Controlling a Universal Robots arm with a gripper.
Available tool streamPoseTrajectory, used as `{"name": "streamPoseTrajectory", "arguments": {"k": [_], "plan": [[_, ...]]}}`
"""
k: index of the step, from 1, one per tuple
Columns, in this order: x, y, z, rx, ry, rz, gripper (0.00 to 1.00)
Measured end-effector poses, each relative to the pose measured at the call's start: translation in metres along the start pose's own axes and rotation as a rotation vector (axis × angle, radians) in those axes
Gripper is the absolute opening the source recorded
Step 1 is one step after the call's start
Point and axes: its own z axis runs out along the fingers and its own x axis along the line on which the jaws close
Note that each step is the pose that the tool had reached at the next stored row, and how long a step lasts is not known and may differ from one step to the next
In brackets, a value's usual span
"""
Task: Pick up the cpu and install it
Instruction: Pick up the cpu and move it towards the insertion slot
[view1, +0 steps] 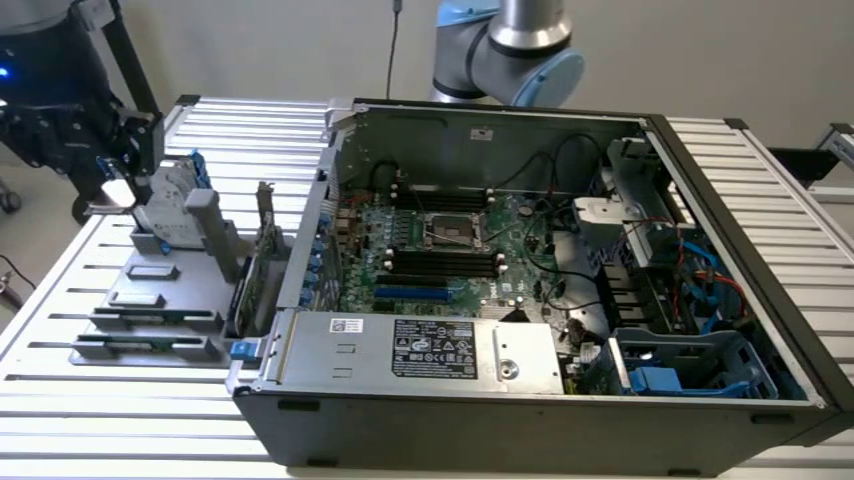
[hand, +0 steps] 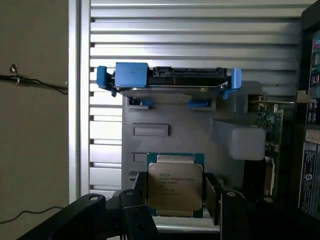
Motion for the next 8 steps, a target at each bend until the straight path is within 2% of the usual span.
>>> {"name": "streamPoseTrajectory", "arguments": {"k": [5,8], "plan": [[-0.021,-0.0001,-0.0239,-0.001,0.006,-0.002,0.54],[-0.034,0.0,-0.0344,-0.0009,0.01,-0.003,0.54]]}}
